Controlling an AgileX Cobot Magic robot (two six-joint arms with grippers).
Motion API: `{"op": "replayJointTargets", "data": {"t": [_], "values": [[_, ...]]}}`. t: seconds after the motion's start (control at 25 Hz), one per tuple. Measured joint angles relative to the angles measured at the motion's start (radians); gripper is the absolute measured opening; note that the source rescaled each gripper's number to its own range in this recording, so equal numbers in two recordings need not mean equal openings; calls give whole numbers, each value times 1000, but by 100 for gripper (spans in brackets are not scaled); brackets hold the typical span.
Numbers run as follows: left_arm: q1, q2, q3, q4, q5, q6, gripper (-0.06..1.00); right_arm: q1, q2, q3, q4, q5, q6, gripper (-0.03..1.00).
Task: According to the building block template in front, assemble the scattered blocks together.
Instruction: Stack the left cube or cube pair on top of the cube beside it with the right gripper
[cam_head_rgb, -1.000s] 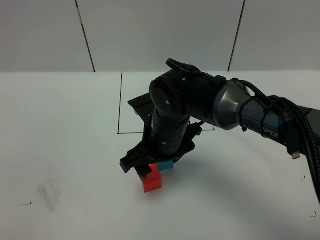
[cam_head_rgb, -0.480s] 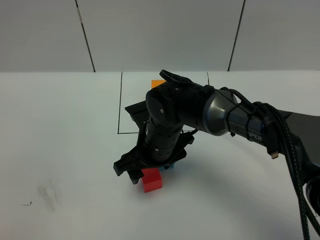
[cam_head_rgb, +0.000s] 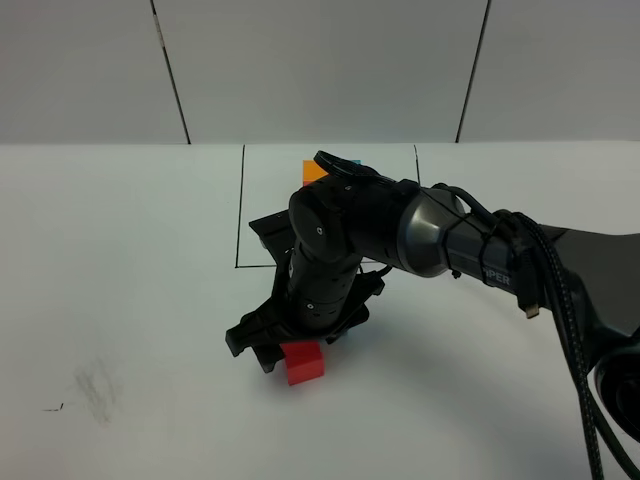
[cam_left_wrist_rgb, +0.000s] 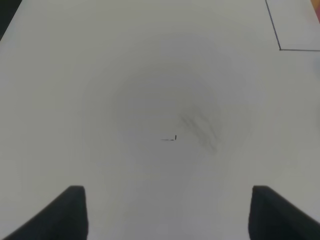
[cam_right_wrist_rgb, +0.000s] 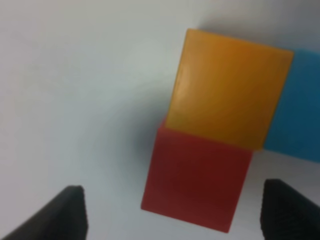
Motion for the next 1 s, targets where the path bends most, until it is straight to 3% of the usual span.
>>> {"op": "replayJointTargets", "data": {"t": [1.0], "values": [[0,0,0,0,0,1,61,0,95,0,-75,-69,26,49]]}}
